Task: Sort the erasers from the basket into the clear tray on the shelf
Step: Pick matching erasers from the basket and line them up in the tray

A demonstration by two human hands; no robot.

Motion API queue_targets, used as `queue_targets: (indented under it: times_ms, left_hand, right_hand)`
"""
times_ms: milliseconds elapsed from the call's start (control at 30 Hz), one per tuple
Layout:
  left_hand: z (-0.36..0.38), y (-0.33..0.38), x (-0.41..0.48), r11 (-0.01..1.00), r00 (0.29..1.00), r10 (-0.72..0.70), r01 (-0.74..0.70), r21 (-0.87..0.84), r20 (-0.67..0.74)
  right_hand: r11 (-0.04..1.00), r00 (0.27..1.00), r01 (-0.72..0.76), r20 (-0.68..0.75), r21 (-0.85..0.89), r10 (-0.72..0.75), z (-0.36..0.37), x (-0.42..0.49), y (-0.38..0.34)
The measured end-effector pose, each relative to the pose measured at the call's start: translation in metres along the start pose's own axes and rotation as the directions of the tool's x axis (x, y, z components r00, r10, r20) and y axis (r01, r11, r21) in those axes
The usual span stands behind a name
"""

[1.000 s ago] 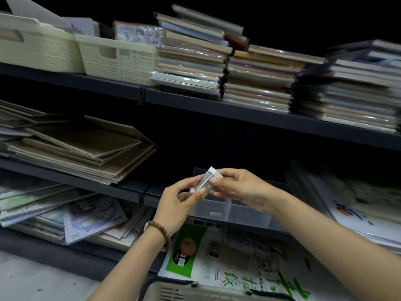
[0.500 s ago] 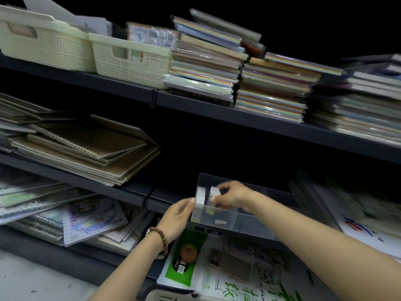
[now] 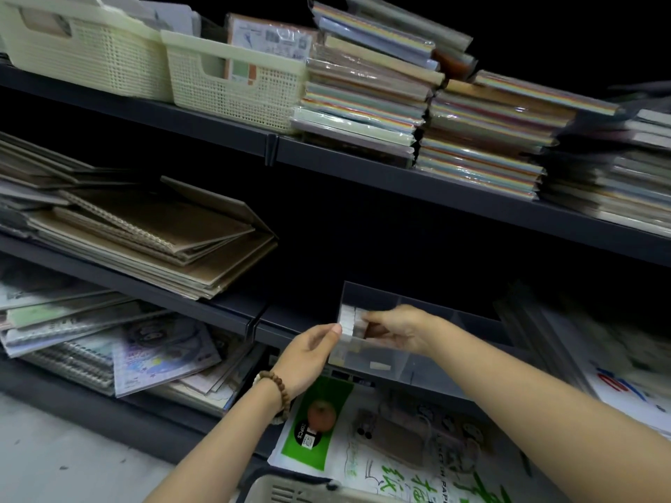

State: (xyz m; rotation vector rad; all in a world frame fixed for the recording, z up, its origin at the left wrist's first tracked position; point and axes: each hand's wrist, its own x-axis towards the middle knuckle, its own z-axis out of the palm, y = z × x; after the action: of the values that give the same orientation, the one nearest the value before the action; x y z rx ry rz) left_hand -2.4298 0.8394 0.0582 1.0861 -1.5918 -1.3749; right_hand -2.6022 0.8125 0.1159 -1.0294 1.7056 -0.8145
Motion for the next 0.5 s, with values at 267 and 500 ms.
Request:
queue_targets:
  times_ms: [267, 500]
  left_hand:
    - [0.002, 0.002, -0.004, 1.000, 1.000, 0.004, -0.004, -0.019, -0.017]
    - [0.004, 0.002, -0.020, 0.999, 0.997, 0.048, -0.047, 0.011, -0.062]
  right_hand:
    - [0.999, 1.000, -0.021, 0.020, -0.033, 0.022, 0.001, 0.000, -0.002]
    - [0.957, 0.970, 0.240, 0.081, -0.162, -0.229, -0.019, -0.034, -0.007]
